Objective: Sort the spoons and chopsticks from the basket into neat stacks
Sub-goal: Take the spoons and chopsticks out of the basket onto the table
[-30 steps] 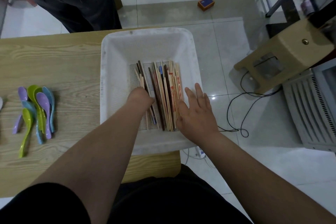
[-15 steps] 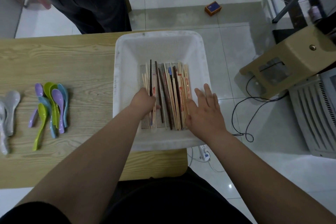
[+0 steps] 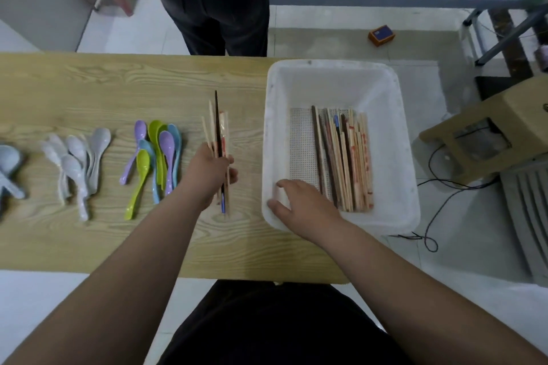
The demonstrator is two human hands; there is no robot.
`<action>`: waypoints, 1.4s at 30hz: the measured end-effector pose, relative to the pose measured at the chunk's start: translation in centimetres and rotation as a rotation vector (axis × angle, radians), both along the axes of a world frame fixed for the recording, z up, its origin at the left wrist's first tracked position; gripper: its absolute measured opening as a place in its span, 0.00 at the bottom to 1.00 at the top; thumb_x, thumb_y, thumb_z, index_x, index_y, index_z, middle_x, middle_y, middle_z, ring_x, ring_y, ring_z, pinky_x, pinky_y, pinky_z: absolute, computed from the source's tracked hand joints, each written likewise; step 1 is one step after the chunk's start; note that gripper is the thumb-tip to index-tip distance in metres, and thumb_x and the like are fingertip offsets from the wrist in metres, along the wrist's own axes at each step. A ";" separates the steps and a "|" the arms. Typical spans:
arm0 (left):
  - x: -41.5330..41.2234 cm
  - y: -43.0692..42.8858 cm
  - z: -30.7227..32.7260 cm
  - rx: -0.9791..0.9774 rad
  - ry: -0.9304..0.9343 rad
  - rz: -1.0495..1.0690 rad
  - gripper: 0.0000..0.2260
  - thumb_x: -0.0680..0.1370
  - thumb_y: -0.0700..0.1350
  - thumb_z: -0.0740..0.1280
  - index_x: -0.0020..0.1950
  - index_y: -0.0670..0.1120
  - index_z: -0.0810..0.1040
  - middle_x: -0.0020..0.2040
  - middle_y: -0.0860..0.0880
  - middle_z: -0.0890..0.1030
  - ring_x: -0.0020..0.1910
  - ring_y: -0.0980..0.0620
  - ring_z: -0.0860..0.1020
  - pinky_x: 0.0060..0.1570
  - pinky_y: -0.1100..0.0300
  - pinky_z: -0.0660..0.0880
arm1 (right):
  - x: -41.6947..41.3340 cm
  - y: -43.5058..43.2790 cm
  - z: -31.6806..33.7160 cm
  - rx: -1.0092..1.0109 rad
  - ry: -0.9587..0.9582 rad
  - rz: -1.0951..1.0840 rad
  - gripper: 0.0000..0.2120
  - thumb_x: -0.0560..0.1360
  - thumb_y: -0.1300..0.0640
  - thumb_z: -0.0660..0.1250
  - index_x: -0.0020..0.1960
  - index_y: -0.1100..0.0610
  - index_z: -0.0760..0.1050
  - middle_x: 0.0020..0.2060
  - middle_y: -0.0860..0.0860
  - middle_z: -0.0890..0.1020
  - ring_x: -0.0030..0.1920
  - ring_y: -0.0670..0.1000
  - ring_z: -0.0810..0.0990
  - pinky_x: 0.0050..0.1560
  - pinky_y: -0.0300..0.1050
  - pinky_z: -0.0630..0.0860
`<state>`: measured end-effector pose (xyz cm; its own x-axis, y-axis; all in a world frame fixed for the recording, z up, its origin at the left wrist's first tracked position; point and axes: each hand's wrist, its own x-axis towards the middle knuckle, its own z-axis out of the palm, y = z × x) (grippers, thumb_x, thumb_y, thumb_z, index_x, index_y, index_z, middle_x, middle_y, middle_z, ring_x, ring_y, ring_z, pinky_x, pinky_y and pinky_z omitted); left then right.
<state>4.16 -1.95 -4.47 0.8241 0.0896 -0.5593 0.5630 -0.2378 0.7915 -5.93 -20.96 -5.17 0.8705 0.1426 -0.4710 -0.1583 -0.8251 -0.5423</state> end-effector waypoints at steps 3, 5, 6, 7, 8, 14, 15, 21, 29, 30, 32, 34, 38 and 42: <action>-0.2 3.0 -3.4 0.151 0.143 -0.062 0.05 0.80 0.34 0.61 0.54 0.40 0.69 0.52 0.37 0.77 0.35 0.45 0.79 0.37 0.51 0.81 | 0.3 1.9 -0.1 -0.056 0.026 -0.034 0.26 0.82 0.38 0.56 0.68 0.57 0.67 0.65 0.56 0.76 0.62 0.57 0.76 0.58 0.54 0.75; 0.2 3.9 -5.0 0.258 0.163 -0.157 0.07 0.78 0.35 0.63 0.55 0.39 0.69 0.51 0.37 0.79 0.39 0.41 0.81 0.42 0.46 0.82 | 0.4 2.2 -0.4 -0.087 0.016 -0.058 0.27 0.81 0.36 0.55 0.67 0.56 0.67 0.64 0.55 0.77 0.61 0.56 0.76 0.56 0.54 0.76; 0.4 4.0 -5.3 0.342 0.141 -0.227 0.09 0.77 0.37 0.64 0.56 0.38 0.70 0.50 0.39 0.79 0.43 0.40 0.81 0.44 0.48 0.80 | 0.3 2.2 -0.6 -0.094 0.020 -0.072 0.28 0.80 0.34 0.55 0.68 0.55 0.66 0.65 0.54 0.76 0.62 0.56 0.76 0.56 0.53 0.76; 0.7 3.9 -5.5 0.421 0.118 -0.302 0.10 0.77 0.39 0.65 0.58 0.38 0.71 0.50 0.40 0.78 0.47 0.40 0.79 0.45 0.51 0.76 | 0.3 2.2 -0.7 -0.101 0.027 -0.085 0.29 0.79 0.33 0.54 0.69 0.54 0.66 0.67 0.53 0.75 0.63 0.55 0.76 0.56 0.52 0.76; 1.0 3.7 -5.6 0.469 0.095 -0.365 0.12 0.78 0.41 0.64 0.60 0.38 0.71 0.52 0.40 0.77 0.52 0.39 0.78 0.47 0.53 0.72 | 0.2 2.3 -0.8 -0.112 0.030 -0.092 0.31 0.79 0.32 0.54 0.71 0.54 0.65 0.68 0.52 0.74 0.64 0.54 0.75 0.56 0.51 0.75; 1.3 3.4 -7.1 0.499 0.034 -0.478 0.21 0.78 0.43 0.65 0.69 0.38 0.68 0.64 0.36 0.75 0.63 0.36 0.74 0.58 0.52 0.70 | 0.0 2.9 -1.0 -0.176 -0.005 -0.123 0.31 0.79 0.33 0.55 0.72 0.55 0.66 0.68 0.52 0.75 0.64 0.52 0.75 0.54 0.49 0.74; 0.9 3.7 -7.3 0.528 -0.002 -0.509 0.24 0.78 0.43 0.65 0.72 0.39 0.66 0.65 0.35 0.74 0.64 0.36 0.73 0.61 0.50 0.69 | -0.1 3.0 -1.1 -0.188 -0.008 -0.121 0.31 0.79 0.33 0.54 0.71 0.55 0.66 0.68 0.51 0.75 0.63 0.52 0.75 0.52 0.49 0.74; -1.8 6.0 -9.9 0.720 -0.241 -0.967 0.27 0.76 0.43 0.65 0.75 0.53 0.65 0.69 0.43 0.67 0.64 0.38 0.70 0.67 0.50 0.64 | -0.1 3.3 -1.2 -0.238 -0.022 -0.122 0.29 0.79 0.34 0.53 0.70 0.53 0.66 0.65 0.51 0.76 0.61 0.52 0.77 0.52 0.52 0.78; -1.6 5.7 -9.3 0.693 -0.238 -0.934 0.24 0.77 0.40 0.63 0.74 0.50 0.68 0.66 0.41 0.68 0.62 0.36 0.70 0.66 0.49 0.67 | -0.3 3.2 -1.1 -0.233 -0.022 -0.107 0.30 0.81 0.35 0.53 0.73 0.54 0.64 0.68 0.51 0.75 0.65 0.52 0.75 0.53 0.49 0.75; -1.6 5.8 -9.1 0.685 -0.240 -0.922 0.24 0.77 0.40 0.63 0.73 0.49 0.69 0.65 0.41 0.68 0.62 0.37 0.71 0.65 0.49 0.67 | -0.3 3.0 -1.1 -0.223 -0.018 -0.098 0.31 0.81 0.34 0.52 0.74 0.54 0.64 0.69 0.52 0.74 0.66 0.53 0.74 0.55 0.49 0.74; -1.7 5.8 -8.8 0.688 -0.252 -0.904 0.21 0.78 0.43 0.64 0.72 0.49 0.71 0.63 0.41 0.71 0.61 0.37 0.71 0.65 0.50 0.66 | -0.5 2.5 -1.0 -0.188 -0.020 -0.093 0.32 0.80 0.32 0.50 0.74 0.53 0.65 0.69 0.52 0.74 0.67 0.52 0.73 0.61 0.51 0.73; -1.7 5.7 -8.3 0.703 -0.302 -0.869 0.20 0.78 0.44 0.66 0.70 0.46 0.73 0.62 0.40 0.74 0.62 0.37 0.72 0.64 0.51 0.64 | -0.8 1.4 -0.6 -0.146 -0.059 -0.102 0.30 0.81 0.34 0.51 0.74 0.52 0.68 0.69 0.51 0.74 0.68 0.52 0.72 0.65 0.52 0.72; -1.9 3.6 -5.8 0.615 -0.460 -0.672 0.21 0.74 0.39 0.70 0.67 0.39 0.75 0.60 0.35 0.76 0.60 0.33 0.74 0.63 0.46 0.68 | -1.3 -3.4 0.0 -0.240 -0.248 -0.088 0.22 0.82 0.47 0.61 0.73 0.56 0.71 0.68 0.52 0.74 0.69 0.53 0.70 0.70 0.49 0.67; -2.8 -1.9 -1.9 0.524 -0.758 -0.601 0.19 0.74 0.38 0.70 0.65 0.39 0.76 0.59 0.39 0.77 0.61 0.37 0.75 0.63 0.45 0.71 | -2.1 -10.0 -0.6 -0.415 -0.374 -0.011 0.19 0.76 0.56 0.65 0.66 0.58 0.76 0.64 0.56 0.77 0.68 0.58 0.72 0.75 0.57 0.61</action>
